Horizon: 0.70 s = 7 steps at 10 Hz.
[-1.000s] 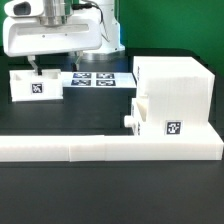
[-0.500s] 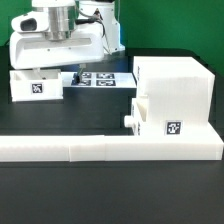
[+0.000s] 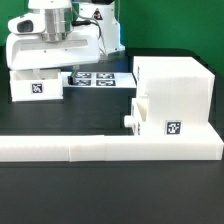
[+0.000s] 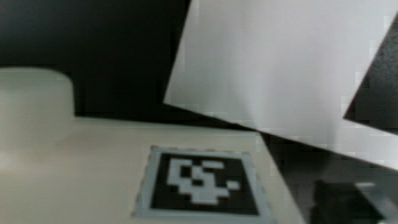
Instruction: Assemble drawer
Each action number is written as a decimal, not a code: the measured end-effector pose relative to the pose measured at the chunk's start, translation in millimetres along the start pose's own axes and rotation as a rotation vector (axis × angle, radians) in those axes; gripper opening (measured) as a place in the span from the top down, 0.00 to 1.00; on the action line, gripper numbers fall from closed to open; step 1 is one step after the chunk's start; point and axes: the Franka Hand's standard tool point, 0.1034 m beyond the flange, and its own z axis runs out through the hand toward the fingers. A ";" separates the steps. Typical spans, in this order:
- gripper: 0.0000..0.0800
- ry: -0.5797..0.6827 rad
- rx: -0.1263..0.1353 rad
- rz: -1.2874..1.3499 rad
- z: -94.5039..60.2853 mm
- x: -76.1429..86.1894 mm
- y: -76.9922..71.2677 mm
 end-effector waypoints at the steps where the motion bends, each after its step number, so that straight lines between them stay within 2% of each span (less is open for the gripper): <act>1: 0.51 0.000 0.000 0.000 0.0 0.0 0.0; 2: 0.77 0.000 0.000 0.000 0.0 0.0 0.0; 3: 0.77 0.000 0.000 0.000 0.0 0.0 0.0; 4: 0.93 0.000 0.000 0.000 0.0 0.1 0.0; 7: 0.95 0.000 0.000 -0.001 0.0 0.0 0.0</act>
Offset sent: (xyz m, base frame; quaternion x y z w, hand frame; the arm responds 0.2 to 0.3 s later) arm 0.0000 0.0000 0.0000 0.0000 0.0000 0.0000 1.0000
